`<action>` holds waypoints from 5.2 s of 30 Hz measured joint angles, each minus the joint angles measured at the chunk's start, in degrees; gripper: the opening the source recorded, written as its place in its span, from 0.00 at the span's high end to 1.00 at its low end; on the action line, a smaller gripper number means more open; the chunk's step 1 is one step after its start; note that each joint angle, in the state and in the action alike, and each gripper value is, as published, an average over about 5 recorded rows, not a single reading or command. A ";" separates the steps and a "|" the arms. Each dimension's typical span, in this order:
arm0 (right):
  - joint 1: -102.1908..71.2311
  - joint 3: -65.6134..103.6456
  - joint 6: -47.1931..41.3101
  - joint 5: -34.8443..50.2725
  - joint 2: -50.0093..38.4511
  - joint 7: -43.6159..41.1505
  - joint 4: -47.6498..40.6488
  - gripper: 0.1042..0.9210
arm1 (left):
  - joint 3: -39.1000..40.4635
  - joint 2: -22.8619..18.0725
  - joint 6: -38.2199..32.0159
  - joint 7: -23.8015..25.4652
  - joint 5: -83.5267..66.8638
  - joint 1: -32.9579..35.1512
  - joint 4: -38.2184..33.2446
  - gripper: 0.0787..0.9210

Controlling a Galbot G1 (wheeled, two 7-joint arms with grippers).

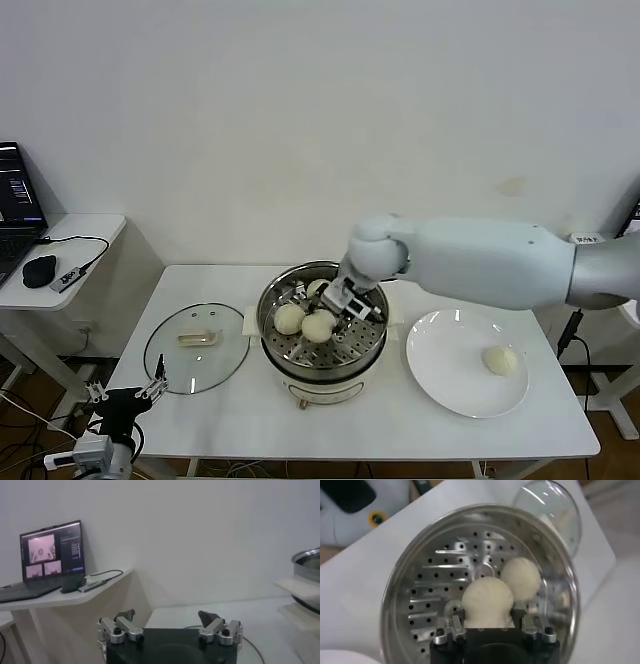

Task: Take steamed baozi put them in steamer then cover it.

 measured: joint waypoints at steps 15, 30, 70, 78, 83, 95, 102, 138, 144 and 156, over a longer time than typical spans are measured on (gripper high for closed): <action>0.03 -1.29 6.07 -8.39 1.32 0.18 2.17 0.40 | 0.12 -0.56 -0.04 -0.03 0.17 0.35 -0.20 0.12; 0.52 -1.92 7.63 -9.06 0.03 0.18 5.23 0.26 | 0.47 -0.91 -0.05 -0.03 0.38 0.40 -0.54 0.12; -6.41 13.52 -12.44 -2.08 -34.76 -5.41 8.21 0.12 | 1.29 2.68 -0.30 0.02 0.39 1.69 -2.34 0.12; -24.53 28.20 -13.81 -6.86 -40.63 -5.40 5.10 0.12 | 1.87 2.47 -0.21 0.11 0.82 1.88 -2.85 0.12; -34.35 36.35 -14.36 -9.75 -41.45 -5.36 2.05 0.12 | 1.65 2.55 -0.21 0.09 0.67 2.01 -2.59 0.12; -46.04 45.96 -14.88 -14.97 -38.85 -5.31 -6.14 0.12 | 1.38 2.39 -0.22 0.07 0.59 2.11 -1.95 0.12; -48.49 48.08 -14.87 -16.69 -36.68 -5.14 -10.21 0.12 | 1.47 2.16 -0.24 0.08 0.60 2.06 -1.79 0.12; -48.48 48.65 -15.68 -18.12 -31.00 -6.24 -16.42 0.35 | 1.00 1.98 -0.26 0.06 0.63 2.37 -2.13 0.12; -45.18 45.93 -16.60 -16.02 -32.50 -7.13 -14.58 0.35 | 1.08 2.08 -0.27 0.06 0.62 2.28 -2.16 0.12; -25.29 31.07 -21.73 -5.36 -36.56 -6.77 -4.50 0.35 | 2.20 2.24 -0.22 0.12 0.64 1.02 -2.11 0.12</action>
